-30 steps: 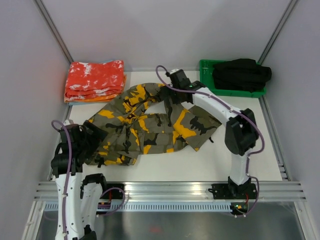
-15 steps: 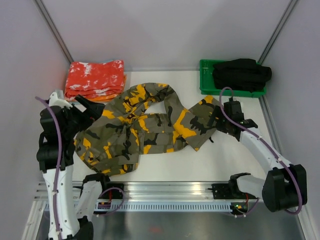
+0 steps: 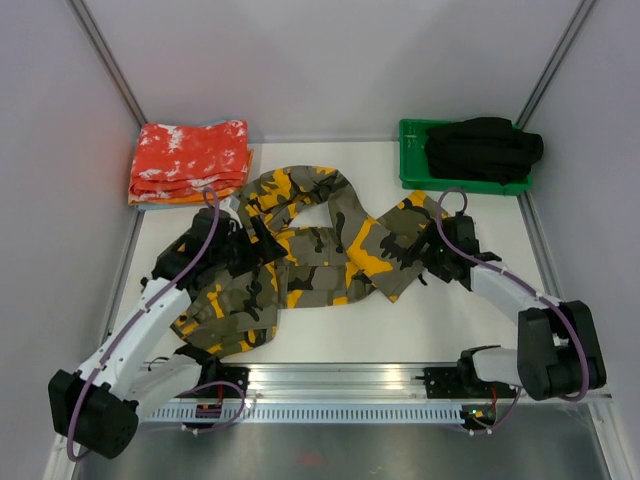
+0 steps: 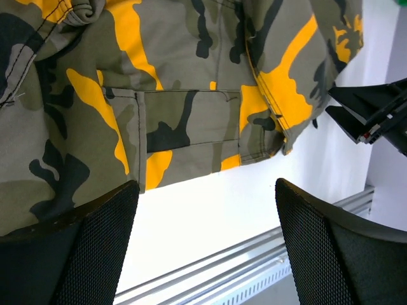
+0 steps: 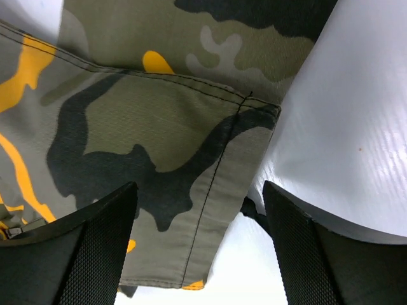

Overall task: Fold and stack the trousers
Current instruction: Flatten the trousers out

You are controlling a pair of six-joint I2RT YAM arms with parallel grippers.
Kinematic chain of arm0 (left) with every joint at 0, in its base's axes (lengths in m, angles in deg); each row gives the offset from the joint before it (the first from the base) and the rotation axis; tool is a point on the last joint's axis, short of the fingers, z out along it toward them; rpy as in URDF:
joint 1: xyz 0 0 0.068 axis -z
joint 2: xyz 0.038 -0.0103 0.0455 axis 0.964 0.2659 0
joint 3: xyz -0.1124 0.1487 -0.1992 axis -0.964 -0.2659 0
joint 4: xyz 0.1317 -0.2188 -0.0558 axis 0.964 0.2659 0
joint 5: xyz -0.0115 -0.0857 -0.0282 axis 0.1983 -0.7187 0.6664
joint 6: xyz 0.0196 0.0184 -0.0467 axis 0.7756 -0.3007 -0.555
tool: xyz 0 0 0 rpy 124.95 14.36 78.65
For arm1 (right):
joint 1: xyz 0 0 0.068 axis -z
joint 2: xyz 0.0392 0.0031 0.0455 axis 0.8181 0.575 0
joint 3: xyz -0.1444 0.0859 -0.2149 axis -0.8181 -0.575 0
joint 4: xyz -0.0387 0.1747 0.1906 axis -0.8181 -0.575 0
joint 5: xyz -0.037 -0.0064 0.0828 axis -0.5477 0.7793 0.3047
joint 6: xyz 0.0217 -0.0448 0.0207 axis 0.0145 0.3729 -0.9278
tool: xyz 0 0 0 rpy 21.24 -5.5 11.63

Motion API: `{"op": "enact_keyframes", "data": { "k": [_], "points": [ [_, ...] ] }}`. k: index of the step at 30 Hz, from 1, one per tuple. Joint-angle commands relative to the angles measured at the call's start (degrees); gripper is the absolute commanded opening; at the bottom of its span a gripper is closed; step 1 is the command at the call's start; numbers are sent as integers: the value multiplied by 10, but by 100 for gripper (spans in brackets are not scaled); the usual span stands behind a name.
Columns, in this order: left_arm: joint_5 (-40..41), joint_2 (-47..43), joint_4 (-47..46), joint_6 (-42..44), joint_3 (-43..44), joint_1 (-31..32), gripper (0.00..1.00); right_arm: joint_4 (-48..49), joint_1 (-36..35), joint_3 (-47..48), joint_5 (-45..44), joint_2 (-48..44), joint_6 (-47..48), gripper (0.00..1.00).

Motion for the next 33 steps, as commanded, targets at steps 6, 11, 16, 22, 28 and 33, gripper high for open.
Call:
{"op": "enact_keyframes", "data": {
  "k": [6, 11, 16, 22, 28, 33],
  "points": [
    [63, 21, -68, -37, -20, 34, 92, 67, -7, -27, 21, 43, -38, 73],
    [69, 29, -72, -36, -30, 36, 93, 52, -8, -22, 19, 31, -39, 24],
    [73, 56, -85, -35, -46, 51, 93, 5, -8, 16, 16, 6, -26, 0],
    [103, 113, -108, -32, -44, 99, 92, -52, -9, 66, 5, -48, 5, 0],
    [142, 166, -128, -35, -22, 166, 91, -119, -3, 264, -38, -1, 97, 0],
    [134, 194, -180, -16, -10, 193, 90, -145, 33, 538, 11, 149, 154, 0]
  ]
}}
